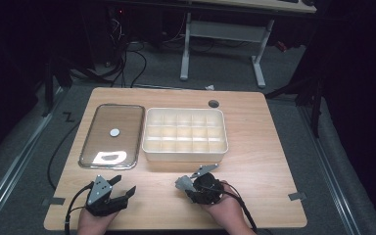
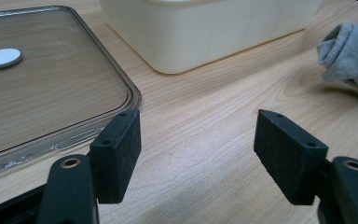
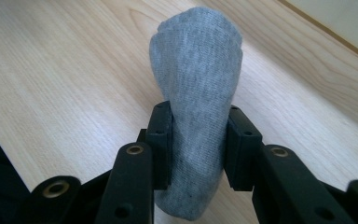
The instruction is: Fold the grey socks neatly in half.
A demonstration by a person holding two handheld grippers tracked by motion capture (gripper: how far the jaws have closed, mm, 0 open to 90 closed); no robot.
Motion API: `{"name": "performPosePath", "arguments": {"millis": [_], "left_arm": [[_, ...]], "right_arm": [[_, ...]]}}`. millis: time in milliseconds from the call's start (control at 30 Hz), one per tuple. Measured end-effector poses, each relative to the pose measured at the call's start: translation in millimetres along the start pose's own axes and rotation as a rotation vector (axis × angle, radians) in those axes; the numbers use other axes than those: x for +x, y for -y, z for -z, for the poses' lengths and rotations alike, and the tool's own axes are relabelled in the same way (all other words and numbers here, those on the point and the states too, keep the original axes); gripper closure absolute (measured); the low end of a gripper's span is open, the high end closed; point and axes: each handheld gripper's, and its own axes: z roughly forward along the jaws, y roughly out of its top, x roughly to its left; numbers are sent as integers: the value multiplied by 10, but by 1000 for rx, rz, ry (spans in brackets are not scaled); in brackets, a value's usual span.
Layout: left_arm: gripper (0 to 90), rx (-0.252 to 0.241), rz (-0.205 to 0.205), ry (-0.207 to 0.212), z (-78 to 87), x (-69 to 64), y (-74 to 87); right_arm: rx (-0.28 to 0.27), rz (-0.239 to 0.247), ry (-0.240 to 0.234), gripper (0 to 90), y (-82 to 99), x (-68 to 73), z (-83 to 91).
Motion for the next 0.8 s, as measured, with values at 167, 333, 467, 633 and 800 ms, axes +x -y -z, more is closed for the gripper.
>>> {"name": "performPosePath", "arguments": {"millis": [167, 333, 467, 633, 800], "left_arm": [[324, 3, -8, 11, -25, -16, -3], [324, -13, -19, 26, -11, -56, -28], [324, -12, -29, 27, -30, -75, -35], [325, -12, -25, 33, -36, -68, -46], [326, -14, -34, 37, -52, -75, -54]], "right_arm": [[5, -25, 19, 681, 57, -102, 51], [10, -63, 45, 681, 147, -228, 141], [17, -75, 67, 681, 214, -321, 228], [32, -84, 86, 680, 257, -381, 312], [38, -90, 104, 680, 280, -432, 397]]}}
